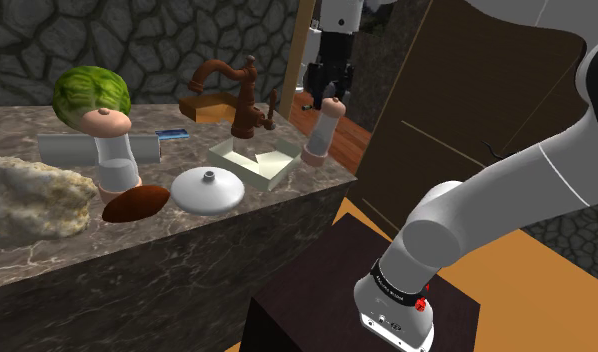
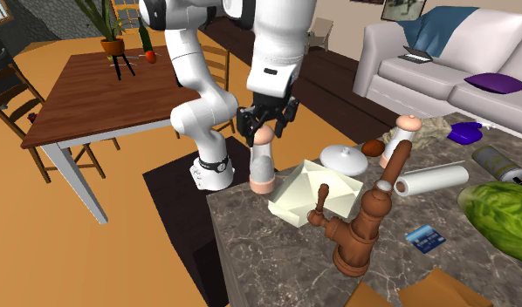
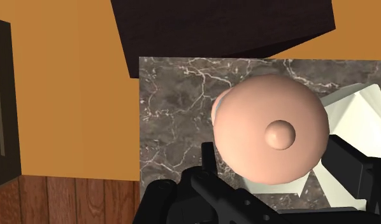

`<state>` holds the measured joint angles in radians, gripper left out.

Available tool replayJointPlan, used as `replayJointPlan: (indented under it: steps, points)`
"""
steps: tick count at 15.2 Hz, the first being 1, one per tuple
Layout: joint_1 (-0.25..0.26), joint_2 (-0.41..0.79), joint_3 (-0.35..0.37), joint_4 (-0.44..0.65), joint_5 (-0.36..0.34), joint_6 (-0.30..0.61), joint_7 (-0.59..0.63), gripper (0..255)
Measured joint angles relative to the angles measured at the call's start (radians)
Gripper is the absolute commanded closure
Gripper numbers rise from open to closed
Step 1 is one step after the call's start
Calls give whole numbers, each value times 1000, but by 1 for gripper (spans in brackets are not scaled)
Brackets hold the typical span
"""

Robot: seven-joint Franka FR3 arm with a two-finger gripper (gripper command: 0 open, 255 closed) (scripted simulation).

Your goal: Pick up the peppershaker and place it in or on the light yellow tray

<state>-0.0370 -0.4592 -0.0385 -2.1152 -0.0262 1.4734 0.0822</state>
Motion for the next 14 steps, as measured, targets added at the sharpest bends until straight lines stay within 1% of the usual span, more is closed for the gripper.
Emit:
replayJointPlan:
  steps: [13,14]
  points:
    - [1,45,1,212,2,-168,-3,255]
    - [3,67,6,244,5,-176,4,255]
